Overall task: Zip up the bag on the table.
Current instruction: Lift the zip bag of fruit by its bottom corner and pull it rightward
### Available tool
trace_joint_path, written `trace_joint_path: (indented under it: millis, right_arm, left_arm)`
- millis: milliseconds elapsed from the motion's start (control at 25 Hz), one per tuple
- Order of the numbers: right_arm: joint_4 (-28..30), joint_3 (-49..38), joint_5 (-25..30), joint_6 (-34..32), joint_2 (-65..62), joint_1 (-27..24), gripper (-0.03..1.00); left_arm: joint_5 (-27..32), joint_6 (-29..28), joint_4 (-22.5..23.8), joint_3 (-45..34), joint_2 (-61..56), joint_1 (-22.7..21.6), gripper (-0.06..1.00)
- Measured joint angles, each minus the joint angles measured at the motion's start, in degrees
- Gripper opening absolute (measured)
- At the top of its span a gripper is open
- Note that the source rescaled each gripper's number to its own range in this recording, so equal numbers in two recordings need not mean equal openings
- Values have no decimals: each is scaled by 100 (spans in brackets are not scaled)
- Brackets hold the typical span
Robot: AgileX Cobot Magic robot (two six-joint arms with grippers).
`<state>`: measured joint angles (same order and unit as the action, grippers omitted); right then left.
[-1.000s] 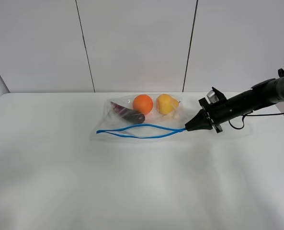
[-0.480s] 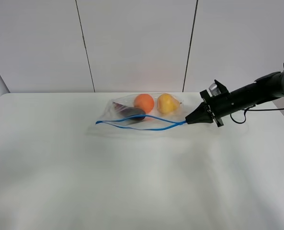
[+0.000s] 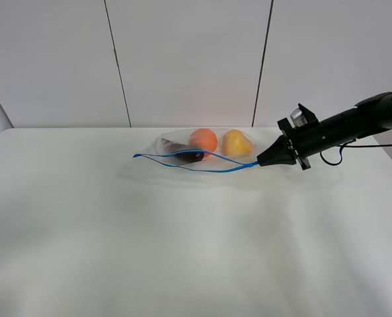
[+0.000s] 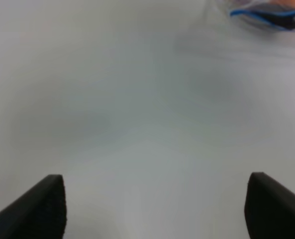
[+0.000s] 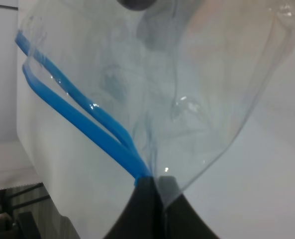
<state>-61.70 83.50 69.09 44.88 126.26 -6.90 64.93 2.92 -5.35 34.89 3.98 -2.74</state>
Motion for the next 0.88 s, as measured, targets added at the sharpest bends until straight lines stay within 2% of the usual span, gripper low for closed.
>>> trace_joint_path:
  millis: [160,320,440,640,760,880]
  right_arm:
    - [0,0,0,-26,0,0,0]
    - [0,0,0,-39,0,0,0]
    - [-12,0,0,-66,0,0,0]
    - [-210,0,4,-138,0,0,0]
    - [-319,0,4,-172,0,0,0]
    - [-407,0,4,-189,0,0,0]
  left_arm:
    - [-700,197,-122,469,1213,0,93]
    - [-1585,1178,-794,880,2733,0,93]
    - [-2220,2157,-1701,1157,3896,0,93]
    - [-2774,4246,-3701,1548,5638,98,93]
    - [-3179,5530,-4829,1645,6551,481,93]
    - [-3819,6568,-5649,1767,7259,1195,93]
